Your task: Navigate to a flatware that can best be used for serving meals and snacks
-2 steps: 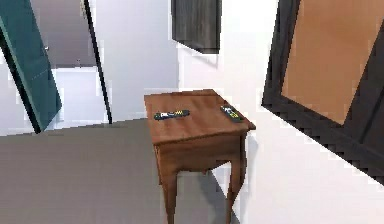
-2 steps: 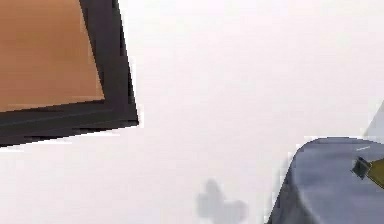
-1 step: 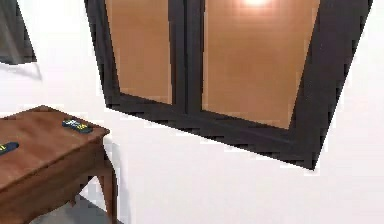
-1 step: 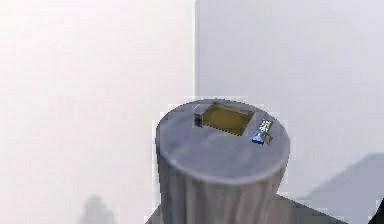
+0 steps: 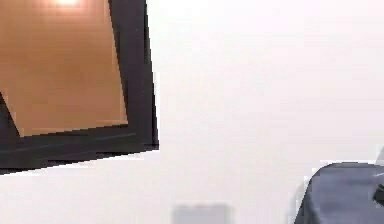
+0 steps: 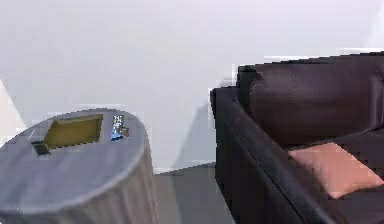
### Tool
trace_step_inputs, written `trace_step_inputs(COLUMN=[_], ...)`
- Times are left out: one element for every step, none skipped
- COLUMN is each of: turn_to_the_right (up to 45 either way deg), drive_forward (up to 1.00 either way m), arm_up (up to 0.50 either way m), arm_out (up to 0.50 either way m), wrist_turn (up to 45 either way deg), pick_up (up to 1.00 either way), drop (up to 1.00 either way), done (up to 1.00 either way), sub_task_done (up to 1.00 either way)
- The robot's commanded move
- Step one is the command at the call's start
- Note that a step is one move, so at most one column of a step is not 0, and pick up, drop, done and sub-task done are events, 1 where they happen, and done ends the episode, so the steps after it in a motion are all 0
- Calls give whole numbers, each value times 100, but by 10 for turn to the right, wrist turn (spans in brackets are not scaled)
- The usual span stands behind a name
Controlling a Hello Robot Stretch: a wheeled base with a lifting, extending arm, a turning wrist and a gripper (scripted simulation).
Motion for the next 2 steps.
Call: trace_step_inputs(turn_to_the_right=[450,120], drive_forward=[0,0], arm_up=[0,0], arm_out=[0,0], wrist_turn=[0,0], pick_up=[0,0], drop=[0,0], done=[0,0], sub_task_done=[0,0])
